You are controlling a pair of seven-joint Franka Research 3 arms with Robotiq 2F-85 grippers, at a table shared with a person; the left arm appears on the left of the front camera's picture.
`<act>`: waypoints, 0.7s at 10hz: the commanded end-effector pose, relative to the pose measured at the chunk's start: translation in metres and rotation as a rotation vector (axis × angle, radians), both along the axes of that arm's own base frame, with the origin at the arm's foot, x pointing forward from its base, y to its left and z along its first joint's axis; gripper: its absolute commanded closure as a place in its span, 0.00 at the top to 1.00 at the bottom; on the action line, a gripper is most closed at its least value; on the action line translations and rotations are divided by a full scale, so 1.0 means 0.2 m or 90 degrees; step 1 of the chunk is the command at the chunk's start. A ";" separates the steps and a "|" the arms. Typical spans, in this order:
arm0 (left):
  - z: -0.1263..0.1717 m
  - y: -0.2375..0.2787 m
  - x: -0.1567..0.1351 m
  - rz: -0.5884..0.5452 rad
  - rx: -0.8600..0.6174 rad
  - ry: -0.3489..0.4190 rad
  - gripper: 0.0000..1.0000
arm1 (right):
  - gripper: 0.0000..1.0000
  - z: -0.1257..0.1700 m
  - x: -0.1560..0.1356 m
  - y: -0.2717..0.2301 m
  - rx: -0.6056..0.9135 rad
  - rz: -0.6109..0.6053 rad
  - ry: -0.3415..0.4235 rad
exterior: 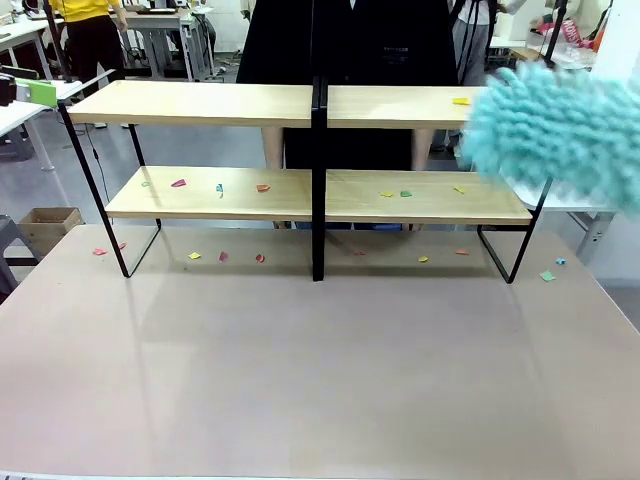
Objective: Clean the shelves.
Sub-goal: Clean a randomly selected level of the Shelf with the Duster.
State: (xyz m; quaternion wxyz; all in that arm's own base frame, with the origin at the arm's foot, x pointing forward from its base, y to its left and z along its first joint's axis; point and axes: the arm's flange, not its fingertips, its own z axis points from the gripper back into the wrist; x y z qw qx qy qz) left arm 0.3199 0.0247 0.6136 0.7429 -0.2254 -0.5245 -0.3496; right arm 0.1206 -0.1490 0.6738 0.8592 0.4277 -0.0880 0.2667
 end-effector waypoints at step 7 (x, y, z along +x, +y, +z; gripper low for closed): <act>-0.01 0.00 0.01 -0.002 -0.001 0.002 1.00 | 0.12 -0.22 -0.31 -0.37 -0.049 -0.086 0.129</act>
